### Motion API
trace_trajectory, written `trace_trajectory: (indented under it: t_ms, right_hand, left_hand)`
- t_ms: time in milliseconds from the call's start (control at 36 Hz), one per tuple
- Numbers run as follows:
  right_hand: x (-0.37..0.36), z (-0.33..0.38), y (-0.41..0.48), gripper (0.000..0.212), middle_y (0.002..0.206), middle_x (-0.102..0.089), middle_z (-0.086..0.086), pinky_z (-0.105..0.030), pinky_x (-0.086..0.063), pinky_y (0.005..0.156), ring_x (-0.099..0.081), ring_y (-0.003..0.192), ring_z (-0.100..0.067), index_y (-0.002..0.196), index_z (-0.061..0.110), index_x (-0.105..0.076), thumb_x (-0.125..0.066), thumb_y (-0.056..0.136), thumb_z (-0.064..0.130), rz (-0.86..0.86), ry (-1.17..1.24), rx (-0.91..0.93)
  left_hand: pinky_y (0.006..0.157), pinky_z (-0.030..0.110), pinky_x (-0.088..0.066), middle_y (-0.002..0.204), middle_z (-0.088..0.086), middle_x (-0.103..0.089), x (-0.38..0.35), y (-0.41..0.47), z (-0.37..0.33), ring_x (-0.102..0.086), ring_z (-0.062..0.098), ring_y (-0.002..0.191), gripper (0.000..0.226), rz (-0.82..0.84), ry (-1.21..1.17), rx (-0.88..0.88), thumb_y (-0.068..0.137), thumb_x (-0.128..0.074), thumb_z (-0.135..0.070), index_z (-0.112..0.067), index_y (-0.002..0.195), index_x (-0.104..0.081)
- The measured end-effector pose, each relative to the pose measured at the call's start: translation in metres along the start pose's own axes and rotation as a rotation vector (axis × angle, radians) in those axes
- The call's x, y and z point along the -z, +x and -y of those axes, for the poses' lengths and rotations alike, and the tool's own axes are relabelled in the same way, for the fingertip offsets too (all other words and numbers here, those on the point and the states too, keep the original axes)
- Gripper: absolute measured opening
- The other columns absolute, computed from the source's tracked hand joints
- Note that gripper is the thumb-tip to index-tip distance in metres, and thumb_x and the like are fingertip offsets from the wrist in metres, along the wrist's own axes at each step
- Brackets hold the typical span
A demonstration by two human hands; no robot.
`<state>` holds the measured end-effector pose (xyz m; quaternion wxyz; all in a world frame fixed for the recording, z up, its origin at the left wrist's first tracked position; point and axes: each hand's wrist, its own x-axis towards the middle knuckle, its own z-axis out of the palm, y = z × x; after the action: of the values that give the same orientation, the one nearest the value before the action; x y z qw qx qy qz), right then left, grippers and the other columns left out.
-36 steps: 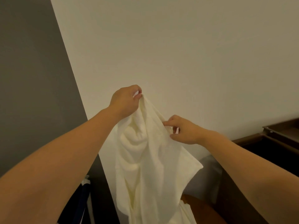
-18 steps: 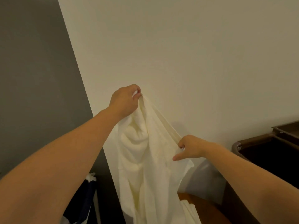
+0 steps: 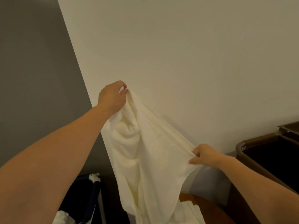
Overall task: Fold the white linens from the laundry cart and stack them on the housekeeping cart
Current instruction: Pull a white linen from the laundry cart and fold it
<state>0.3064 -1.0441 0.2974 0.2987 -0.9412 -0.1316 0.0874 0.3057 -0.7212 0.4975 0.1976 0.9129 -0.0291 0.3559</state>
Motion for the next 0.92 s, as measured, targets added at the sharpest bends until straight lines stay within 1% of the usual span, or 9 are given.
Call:
trace_trajectory:
  t_ms: [56,167,361,444,583,639,750,833,917]
  right_hand:
    - [0.001,-0.003,-0.003,0.008,0.081,-0.071,0.002,-0.024,-0.052,0.072,-0.064,0.075,-0.015,0.081,0.026,-0.076,-0.071,0.083,0.032,-0.018,0.028,-0.005]
    - [0.004,-0.007,-0.004,0.014,0.085,-0.070,-0.004,-0.030,-0.054,0.073,-0.065,0.078,-0.022,0.083,0.020,-0.076,-0.070,0.085,0.032,-0.049,0.019,0.013]
    - [0.021,-0.013,-0.008,0.013,0.078,-0.066,0.005,-0.030,-0.051,0.065,-0.062,0.070,-0.017,0.086,0.020,-0.073,-0.070,0.085,0.033,-0.237,0.075,0.095]
    - [0.029,-0.008,-0.006,0.021,0.076,-0.065,0.000,-0.033,-0.050,0.063,-0.061,0.067,-0.017,0.079,0.017,-0.072,-0.069,0.085,0.037,-0.224,-0.031,0.134]
    - [0.039,0.000,-0.005,0.041,0.068,-0.055,-0.009,-0.025,-0.037,0.057,-0.045,0.057,-0.014,0.067,0.006,-0.062,-0.066,0.086,0.041,-0.187,-0.217,0.135]
    - [0.038,0.004,-0.006,0.040,0.064,-0.052,-0.006,-0.023,-0.035,0.056,-0.045,0.056,-0.014,0.065,0.006,-0.062,-0.068,0.085,0.039,-0.189,-0.184,0.142]
    - [0.034,0.009,-0.010,0.022,0.069,-0.062,-0.004,-0.024,-0.041,0.058,-0.057,0.063,-0.020,0.074,0.014,-0.072,-0.071,0.084,0.035,-0.216,-0.075,0.147]
    - [0.030,0.013,-0.011,0.013,0.069,-0.066,-0.002,-0.025,-0.043,0.057,-0.058,0.063,-0.020,0.078,0.019,-0.075,-0.073,0.083,0.031,-0.302,0.050,0.134]
    - [0.031,0.021,-0.012,0.012,0.065,-0.064,-0.008,-0.028,-0.041,0.057,-0.052,0.059,-0.017,0.070,0.018,-0.074,-0.077,0.079,0.027,-0.432,0.266,0.126]
  left_hand:
    - [0.080,0.031,-0.041,0.110,0.003,-0.064,0.001,0.002,0.003,-0.052,0.023,0.092,0.018,-0.005,0.009,0.030,0.100,-0.045,-0.028,-0.020,0.108,-0.059]
    - [0.080,0.032,-0.041,0.115,0.005,-0.064,0.001,0.003,0.009,-0.056,0.029,0.103,0.019,0.008,0.052,0.051,0.100,-0.044,-0.030,-0.022,0.109,-0.059]
    - [0.082,0.037,-0.045,0.112,0.006,-0.064,0.004,0.000,0.029,-0.057,0.029,0.101,0.020,0.020,0.106,0.085,0.100,-0.044,-0.029,-0.020,0.110,-0.058]
    - [0.081,0.036,-0.044,0.112,0.006,-0.064,0.004,-0.003,0.039,-0.057,0.029,0.100,0.020,0.020,0.115,0.104,0.100,-0.044,-0.028,-0.019,0.110,-0.059]
    - [0.084,0.038,-0.046,0.110,0.008,-0.065,0.008,-0.008,0.054,-0.057,0.030,0.099,0.019,0.021,0.123,0.125,0.100,-0.045,-0.028,-0.018,0.108,-0.059]
    - [0.084,0.039,-0.047,0.110,0.008,-0.064,0.010,-0.010,0.058,-0.057,0.031,0.100,0.019,0.023,0.118,0.129,0.100,-0.045,-0.028,-0.018,0.109,-0.059]
    - [0.086,0.040,-0.047,0.111,0.008,-0.064,0.016,-0.014,0.067,-0.057,0.031,0.102,0.021,0.020,0.120,0.145,0.100,-0.045,-0.028,-0.017,0.112,-0.058]
    - [0.085,0.039,-0.046,0.112,0.009,-0.064,0.020,-0.016,0.077,-0.057,0.031,0.103,0.021,0.021,0.110,0.159,0.100,-0.044,-0.028,-0.017,0.112,-0.058]
    - [0.083,0.039,-0.045,0.112,0.009,-0.064,0.022,-0.020,0.089,-0.057,0.031,0.102,0.022,0.024,0.112,0.174,0.100,-0.044,-0.027,-0.016,0.112,-0.059]
